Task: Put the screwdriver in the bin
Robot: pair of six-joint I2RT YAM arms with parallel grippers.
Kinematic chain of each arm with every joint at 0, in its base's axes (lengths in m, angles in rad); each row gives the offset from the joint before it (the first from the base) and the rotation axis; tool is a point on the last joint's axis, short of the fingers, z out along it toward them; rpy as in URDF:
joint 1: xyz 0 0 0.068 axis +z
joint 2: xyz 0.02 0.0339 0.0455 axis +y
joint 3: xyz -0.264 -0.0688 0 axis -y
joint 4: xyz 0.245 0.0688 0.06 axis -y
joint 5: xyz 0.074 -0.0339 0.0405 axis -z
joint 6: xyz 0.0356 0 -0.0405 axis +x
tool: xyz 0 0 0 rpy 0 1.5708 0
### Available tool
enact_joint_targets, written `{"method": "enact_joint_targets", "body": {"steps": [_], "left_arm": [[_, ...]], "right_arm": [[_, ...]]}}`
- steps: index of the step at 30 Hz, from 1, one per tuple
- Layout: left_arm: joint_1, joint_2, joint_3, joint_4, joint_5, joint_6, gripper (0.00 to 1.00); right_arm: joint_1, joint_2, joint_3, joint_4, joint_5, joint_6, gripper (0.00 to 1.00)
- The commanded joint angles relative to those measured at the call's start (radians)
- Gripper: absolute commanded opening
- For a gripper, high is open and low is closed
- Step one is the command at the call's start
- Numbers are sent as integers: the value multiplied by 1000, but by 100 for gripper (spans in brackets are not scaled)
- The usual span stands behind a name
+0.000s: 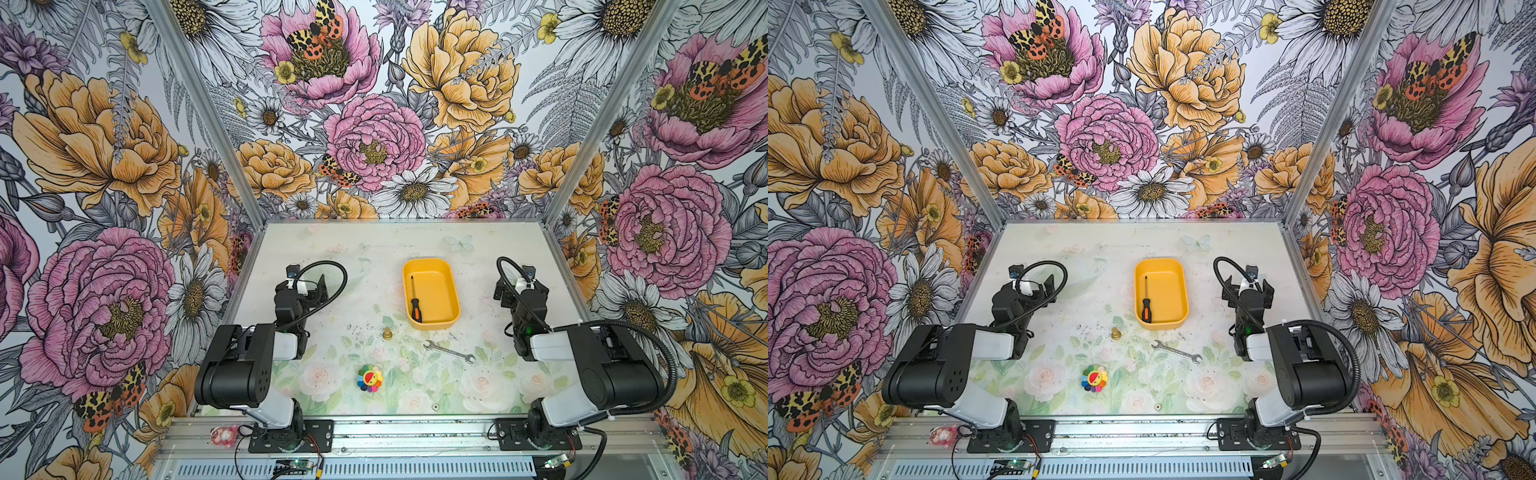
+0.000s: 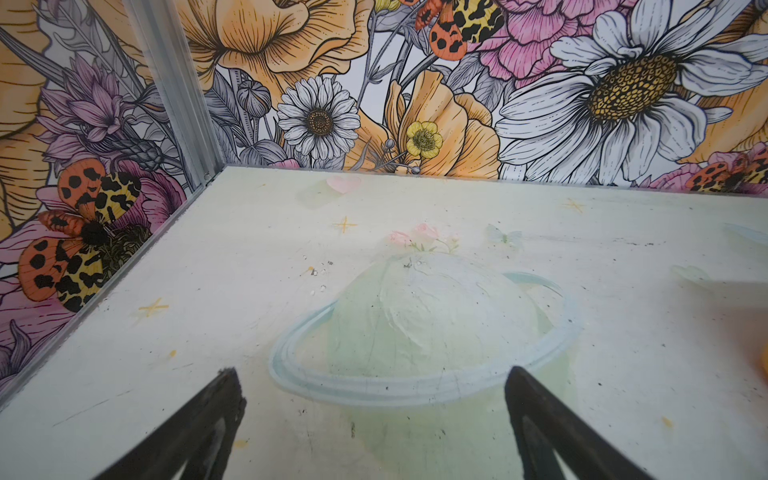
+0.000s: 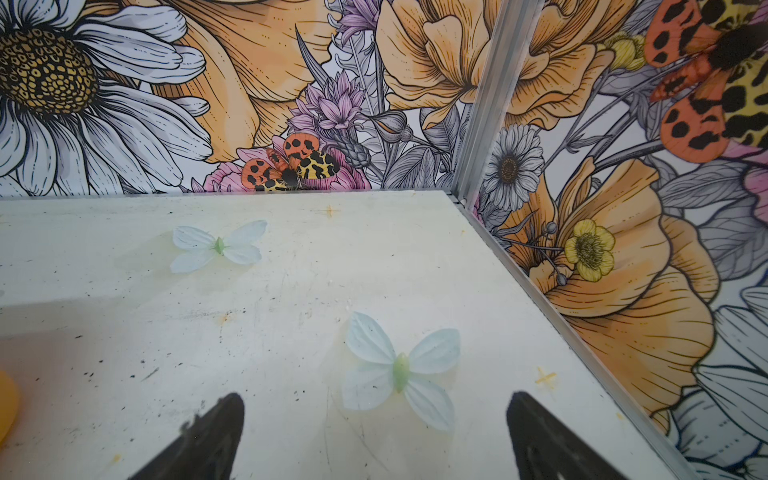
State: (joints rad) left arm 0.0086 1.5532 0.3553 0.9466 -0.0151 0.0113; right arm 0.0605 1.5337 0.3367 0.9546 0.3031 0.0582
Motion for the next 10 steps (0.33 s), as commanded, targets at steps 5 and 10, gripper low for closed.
{"method": "enact_joint_targets", "body": {"steps": [5,10], "left_arm": [[0,-4,14,5,-8,19,99],[0,-4,13,5,-8,18,99]], "right_arm": [[-12,4,27,-26,-33,2,100],[-16,2,25,-26,-40,3,99]]}}
